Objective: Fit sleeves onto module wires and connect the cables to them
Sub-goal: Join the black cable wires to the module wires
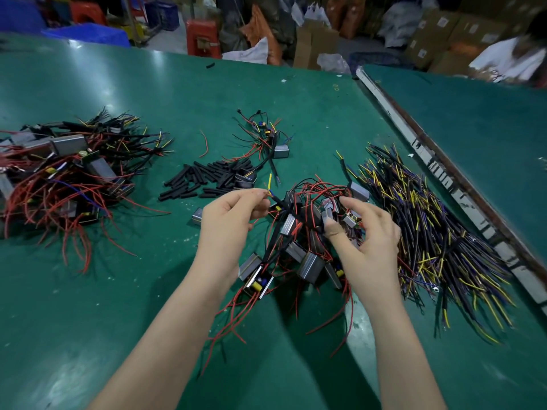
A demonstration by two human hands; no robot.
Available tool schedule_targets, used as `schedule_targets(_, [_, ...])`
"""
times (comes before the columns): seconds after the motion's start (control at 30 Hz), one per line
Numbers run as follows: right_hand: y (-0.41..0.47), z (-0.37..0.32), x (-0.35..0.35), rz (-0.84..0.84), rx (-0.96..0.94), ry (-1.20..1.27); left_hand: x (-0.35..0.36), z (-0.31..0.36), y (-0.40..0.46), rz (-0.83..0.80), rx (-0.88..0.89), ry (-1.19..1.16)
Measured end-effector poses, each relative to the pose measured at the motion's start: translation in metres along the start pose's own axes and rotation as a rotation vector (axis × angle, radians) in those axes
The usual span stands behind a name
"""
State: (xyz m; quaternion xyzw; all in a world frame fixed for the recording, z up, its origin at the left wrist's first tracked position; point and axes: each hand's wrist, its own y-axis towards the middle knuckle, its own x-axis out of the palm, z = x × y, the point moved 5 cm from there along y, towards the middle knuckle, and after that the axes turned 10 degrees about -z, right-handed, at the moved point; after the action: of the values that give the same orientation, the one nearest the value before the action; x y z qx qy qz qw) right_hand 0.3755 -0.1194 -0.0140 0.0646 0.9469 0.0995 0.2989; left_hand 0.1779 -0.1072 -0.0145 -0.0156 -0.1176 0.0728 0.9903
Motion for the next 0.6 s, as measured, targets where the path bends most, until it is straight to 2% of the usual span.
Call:
schedule_targets(0.07, [-0.005, -0.012, 0.004, 0.079, -0.037, -0.03, 0.001, -0.003, -0.003, 0.042, -0.041, -0.078])
schedule_targets(0.13, [-0.015, -0.031, 0.011, 0.164, -0.192, -0.071, 0.004, -0.006, -0.006, 0.069, -0.072, -0.156])
schedule_targets(0.17, [-0.02, -0.039, 0.017, 0.168, -0.274, -0.09, 0.007, -0.007, -0.007, 0.07, -0.081, -0.185])
schedule_targets(0.23, [-0.026, -0.046, 0.035, 0.061, -0.347, -0.046, 0.013, -0.009, -0.011, 0.038, -0.096, -0.241])
schedule_targets(0.27, [-0.026, -0.046, 0.043, -0.022, -0.308, 0.025, 0.017, -0.009, -0.013, 0.009, -0.104, -0.265])
schedule_targets(0.33, [-0.024, -0.042, 0.058, -0.184, -0.111, 0.232, 0.022, -0.009, -0.018, -0.042, -0.114, -0.273])
schedule_targets(0.4, [-0.025, -0.036, 0.069, -0.296, 0.138, 0.558, 0.023, -0.009, -0.023, -0.066, -0.114, -0.242])
schedule_targets(0.47, [-0.028, -0.034, 0.078, -0.374, 0.303, 0.838, 0.021, -0.01, -0.026, -0.077, -0.109, -0.244])
schedule_targets(0.53, [-0.031, -0.036, 0.084, -0.39, 0.335, 1.03, 0.017, -0.011, -0.028, -0.075, -0.078, -0.273])
schedule_targets(0.6, [-0.031, -0.038, 0.084, -0.325, 0.314, 1.167, 0.014, -0.014, -0.029, -0.044, -0.052, -0.272])
